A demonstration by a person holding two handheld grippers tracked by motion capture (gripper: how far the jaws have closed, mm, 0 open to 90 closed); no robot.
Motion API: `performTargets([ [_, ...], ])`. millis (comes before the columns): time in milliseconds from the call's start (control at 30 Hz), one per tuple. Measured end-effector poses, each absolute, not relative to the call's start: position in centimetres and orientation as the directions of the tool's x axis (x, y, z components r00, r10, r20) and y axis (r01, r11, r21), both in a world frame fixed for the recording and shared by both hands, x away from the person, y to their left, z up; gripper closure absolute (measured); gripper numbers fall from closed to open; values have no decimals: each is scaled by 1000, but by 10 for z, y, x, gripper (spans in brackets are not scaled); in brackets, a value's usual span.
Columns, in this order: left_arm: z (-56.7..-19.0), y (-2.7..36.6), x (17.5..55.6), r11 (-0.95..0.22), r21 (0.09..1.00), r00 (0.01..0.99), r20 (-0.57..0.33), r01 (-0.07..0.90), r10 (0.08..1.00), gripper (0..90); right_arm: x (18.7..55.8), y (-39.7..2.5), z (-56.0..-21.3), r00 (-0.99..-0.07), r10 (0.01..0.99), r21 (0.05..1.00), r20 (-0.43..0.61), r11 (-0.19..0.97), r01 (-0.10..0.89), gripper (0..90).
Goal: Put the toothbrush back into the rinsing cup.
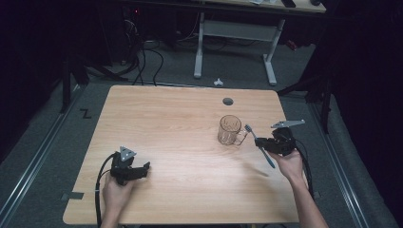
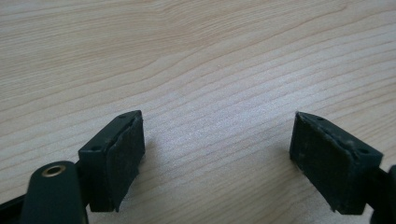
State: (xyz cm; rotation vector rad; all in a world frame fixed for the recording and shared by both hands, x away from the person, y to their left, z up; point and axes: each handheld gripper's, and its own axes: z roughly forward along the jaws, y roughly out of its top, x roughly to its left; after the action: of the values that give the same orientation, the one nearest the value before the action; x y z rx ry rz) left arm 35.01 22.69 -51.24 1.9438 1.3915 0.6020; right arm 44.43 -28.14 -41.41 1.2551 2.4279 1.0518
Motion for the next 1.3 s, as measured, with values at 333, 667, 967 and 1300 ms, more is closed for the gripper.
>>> performTargets([
  [333,-512,227,350,-213,739,326,-10,639,945,186,443,-279,-410,-627,763,721,158,345,601,797],
  [667,-512,227,350,-213,739,326,-9,639,945,185,442,-273,-407,-639,755,742,146,343,575,797],
  [967,-512,227,350,-213,739,326,-9,639,945,185,442,-268,-399,-661,739,776,132,338,533,798],
  [1300,-512,227,350,-213,739,325,-9,639,946,185,445,-262,-390,-674,729,798,116,335,500,797],
])
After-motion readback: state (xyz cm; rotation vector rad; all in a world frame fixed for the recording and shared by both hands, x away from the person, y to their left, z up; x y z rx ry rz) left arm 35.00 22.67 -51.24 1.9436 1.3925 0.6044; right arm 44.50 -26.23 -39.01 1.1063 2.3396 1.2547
